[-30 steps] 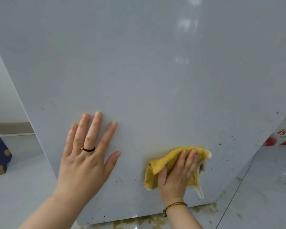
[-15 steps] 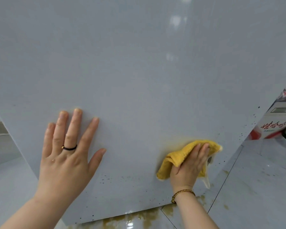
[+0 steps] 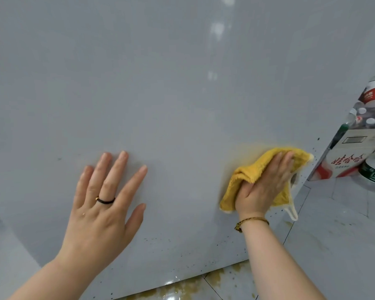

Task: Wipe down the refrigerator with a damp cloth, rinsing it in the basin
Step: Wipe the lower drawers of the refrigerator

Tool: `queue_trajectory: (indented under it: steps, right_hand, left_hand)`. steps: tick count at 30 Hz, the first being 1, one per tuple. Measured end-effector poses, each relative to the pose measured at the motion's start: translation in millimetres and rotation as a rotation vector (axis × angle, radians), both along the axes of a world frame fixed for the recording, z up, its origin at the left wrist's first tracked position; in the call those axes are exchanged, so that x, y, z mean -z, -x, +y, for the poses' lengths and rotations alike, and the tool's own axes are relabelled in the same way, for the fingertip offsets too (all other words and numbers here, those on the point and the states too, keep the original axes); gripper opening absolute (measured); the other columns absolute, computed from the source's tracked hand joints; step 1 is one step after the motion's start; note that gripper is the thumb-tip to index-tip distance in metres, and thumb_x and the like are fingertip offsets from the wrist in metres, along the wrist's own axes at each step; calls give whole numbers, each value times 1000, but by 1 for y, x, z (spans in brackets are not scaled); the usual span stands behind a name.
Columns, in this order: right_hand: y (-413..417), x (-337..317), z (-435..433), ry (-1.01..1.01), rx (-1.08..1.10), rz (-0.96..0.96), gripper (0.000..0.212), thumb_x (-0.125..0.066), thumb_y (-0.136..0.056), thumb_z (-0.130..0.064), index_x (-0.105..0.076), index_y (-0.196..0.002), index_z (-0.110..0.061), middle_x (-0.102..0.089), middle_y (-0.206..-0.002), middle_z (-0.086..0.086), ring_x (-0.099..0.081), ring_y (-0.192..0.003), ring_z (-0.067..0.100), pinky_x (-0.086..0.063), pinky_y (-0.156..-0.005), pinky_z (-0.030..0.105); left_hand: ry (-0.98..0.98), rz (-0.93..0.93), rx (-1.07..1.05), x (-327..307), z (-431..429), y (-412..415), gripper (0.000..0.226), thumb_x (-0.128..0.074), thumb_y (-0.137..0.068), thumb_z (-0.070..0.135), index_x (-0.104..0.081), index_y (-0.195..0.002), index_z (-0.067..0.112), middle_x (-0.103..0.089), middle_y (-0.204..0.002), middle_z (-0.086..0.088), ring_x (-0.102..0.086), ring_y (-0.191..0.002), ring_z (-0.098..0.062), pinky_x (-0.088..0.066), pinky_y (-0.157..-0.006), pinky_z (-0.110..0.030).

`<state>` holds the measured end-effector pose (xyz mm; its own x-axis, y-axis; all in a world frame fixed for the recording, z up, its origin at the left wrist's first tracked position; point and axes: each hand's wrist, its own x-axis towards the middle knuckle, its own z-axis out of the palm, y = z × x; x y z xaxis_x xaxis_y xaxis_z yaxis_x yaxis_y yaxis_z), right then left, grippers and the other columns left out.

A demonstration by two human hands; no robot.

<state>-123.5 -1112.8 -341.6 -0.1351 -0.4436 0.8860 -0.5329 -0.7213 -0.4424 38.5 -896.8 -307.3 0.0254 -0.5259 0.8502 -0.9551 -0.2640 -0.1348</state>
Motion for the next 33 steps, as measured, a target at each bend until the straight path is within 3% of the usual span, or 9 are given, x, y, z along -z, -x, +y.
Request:
queue_trajectory:
  steps: [5,11,14,17,21,23,33]
  right_hand:
    - [9,28,6,-160,-16,-14,65,-7,-96,-50,-9,-136,0,-15,-141,38,-4,-133,35,4,-113,27]
    - [29,-52,-28,14,9,-33,78,-10,-95,-47,-23,-134,19,-20,-139,43,-11,-135,43,9,-111,16]
    - [34,-89,-40,68,0,-37,81,-9,-93,-50,-24,-134,18,-21,-140,41,-15,-133,47,10,-109,13]
    - [35,-70,-38,-8,5,-34,82,-7,-93,-52,-22,-137,16,-19,-143,38,-13,-135,48,8,-112,17]
    - [38,-23,-27,-183,7,-36,88,-2,-90,-58,-16,-138,15,-13,-145,35,-9,-136,45,-1,-113,43]
    - [41,-18,-26,-202,-1,-33,87,-2,-90,-58,-15,-138,14,-12,-146,35,-7,-136,42,-4,-112,49]
    - [50,-142,-55,20,69,-80,93,0,-83,-61,-22,-140,9,-18,-148,29,-13,-139,43,-4,-112,42]
  left_hand:
    - [-3,-79,-105,7,-4,-4,54,-35,-90,44,-25,-139,21,-7,-152,-6,3,-142,-17,-2,-116,-38]
    - [34,-45,-139,12,-12,5,61,-30,-92,50,-14,-145,24,9,-154,3,5,-142,-19,1,-116,-39]
    - [56,25,-151,14,-19,13,61,-25,-92,53,-13,-145,25,13,-154,4,10,-142,-19,4,-115,-40]
    - [70,117,-155,15,-24,21,56,-21,-92,56,-20,-138,23,17,-153,7,14,-141,-17,8,-115,-39]
    - [62,130,-146,15,-24,20,56,-21,-91,56,-20,-137,24,18,-152,9,15,-141,-16,9,-114,-39]
    - [58,133,-150,15,-24,19,56,-21,-92,56,-20,-137,24,18,-152,9,15,-141,-15,9,-114,-38]
    - [126,163,-141,22,-32,24,60,-24,-92,55,-13,-144,30,12,-154,9,10,-142,-15,4,-114,-39]
